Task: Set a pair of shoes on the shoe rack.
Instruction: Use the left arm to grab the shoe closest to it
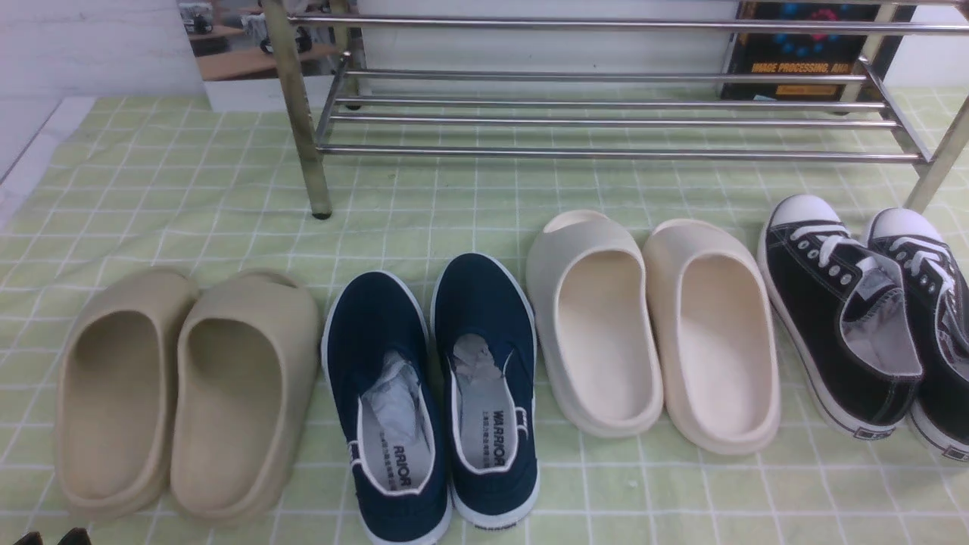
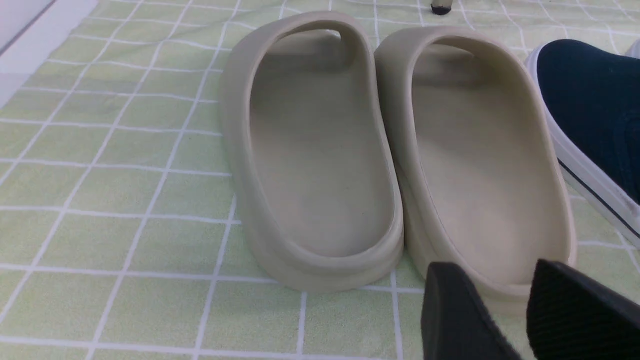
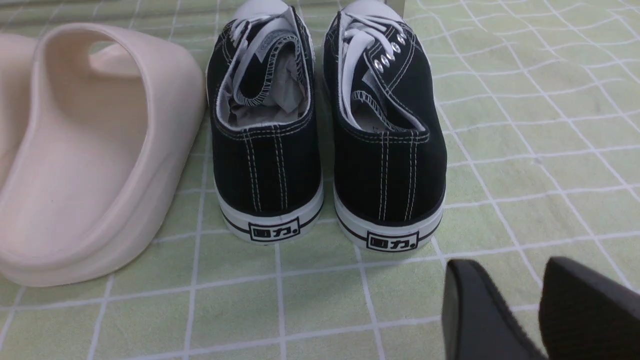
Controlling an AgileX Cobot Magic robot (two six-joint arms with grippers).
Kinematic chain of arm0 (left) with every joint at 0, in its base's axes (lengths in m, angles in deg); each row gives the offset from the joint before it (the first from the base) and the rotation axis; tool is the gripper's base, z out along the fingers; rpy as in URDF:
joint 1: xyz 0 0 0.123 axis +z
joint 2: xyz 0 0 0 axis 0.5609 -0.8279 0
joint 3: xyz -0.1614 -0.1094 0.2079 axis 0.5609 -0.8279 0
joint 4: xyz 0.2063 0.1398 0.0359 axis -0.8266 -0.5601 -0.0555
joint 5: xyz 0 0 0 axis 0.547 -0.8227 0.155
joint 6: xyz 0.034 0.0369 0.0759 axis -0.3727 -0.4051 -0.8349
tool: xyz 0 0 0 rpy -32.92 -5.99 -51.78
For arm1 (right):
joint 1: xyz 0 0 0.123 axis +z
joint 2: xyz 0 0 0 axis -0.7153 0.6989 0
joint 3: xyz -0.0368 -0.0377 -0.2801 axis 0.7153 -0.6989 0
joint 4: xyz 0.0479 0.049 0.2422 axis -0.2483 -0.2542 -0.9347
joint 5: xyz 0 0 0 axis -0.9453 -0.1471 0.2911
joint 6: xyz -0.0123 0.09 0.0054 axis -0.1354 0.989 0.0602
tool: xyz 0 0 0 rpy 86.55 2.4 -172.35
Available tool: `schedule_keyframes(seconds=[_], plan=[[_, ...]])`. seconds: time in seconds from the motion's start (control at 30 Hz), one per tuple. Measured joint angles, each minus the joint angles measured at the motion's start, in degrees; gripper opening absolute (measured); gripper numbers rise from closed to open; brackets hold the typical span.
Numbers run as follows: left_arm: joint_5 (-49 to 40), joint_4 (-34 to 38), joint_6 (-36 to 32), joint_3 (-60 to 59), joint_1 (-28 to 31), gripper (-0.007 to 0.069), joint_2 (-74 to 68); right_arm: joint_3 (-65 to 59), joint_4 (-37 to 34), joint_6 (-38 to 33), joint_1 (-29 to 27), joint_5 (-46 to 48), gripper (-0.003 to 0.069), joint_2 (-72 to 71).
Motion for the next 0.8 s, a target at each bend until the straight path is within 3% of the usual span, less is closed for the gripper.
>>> schedule_keyframes(seconds=[0.53,0.77,0.8], plan=[[4.3,2.5,1.2,0.0,0.0,0.0239,0.0,0.0,0.0,0.0,0.0,0.0,0.0239,0.0],[8.9,13.2,11.2,0.0,0.0,0.0239,0.0,0.0,0.0,0.0,0.0,0.0,0.0239,0.0],[9.5,18.2,16.9,0.0,0.0,0.0239,0.0,0.0,0.0,0.0,0.0,0.0,0.0239,0.0]])
